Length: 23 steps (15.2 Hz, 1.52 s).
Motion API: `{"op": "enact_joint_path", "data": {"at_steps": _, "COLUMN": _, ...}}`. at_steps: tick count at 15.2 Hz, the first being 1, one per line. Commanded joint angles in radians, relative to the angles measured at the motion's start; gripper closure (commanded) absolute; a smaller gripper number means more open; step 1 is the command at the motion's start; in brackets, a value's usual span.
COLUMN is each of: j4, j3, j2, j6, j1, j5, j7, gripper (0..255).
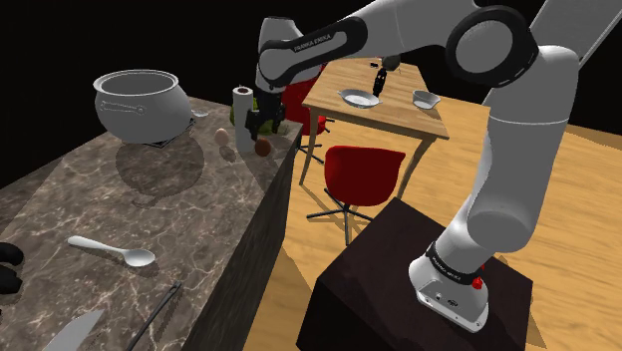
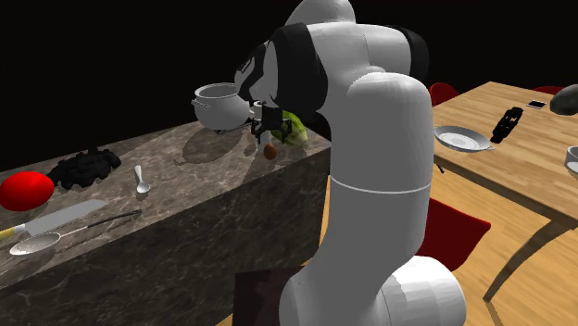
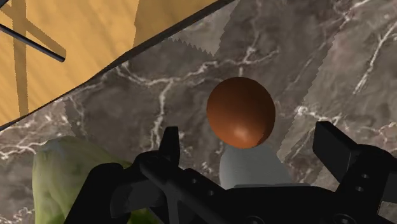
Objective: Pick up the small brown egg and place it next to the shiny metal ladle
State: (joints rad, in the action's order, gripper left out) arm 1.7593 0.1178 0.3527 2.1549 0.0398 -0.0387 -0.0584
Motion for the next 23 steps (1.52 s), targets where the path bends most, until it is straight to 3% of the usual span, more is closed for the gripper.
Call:
{"op": "enact_joint_path", "data": {"at_steps": 1, "j4": -0.035, "j3": 0.000, "j2": 0.044, "j6": 0.015, "j1": 0.005, "j5": 0.003, "j7": -0.007, "gripper": 0}}
{"op": "enact_joint_path", "data": {"at_steps": 8, "j4": -0.011, "j3": -0.001, "j2": 0.089, "j6": 0.085, "j1": 0.010, "j5": 0.007, "j7": -0.009, "gripper": 0}}
{"op": "enact_joint_path", "data": {"at_steps": 16, "j4": -0.011, "j3": -0.001, "j2": 0.089, "j6": 0.085, "j1": 0.010, "j5": 0.007, "j7": -0.009, "gripper": 0}}
{"op": "enact_joint_path", "data": {"at_steps": 17, "j4": -0.011, "j3": -0.001, "j2": 0.089, "j6": 0.085, "j1": 0.010, "j5": 0.007, "j7": -0.009, "gripper": 255}}
{"op": "enact_joint_path", "data": {"at_steps": 23, "j4": -0.012, "j3": -0.001, "j2": 0.090, "j6": 0.085, "j1": 0.010, "j5": 0.007, "j7": -0.009, "gripper": 255}}
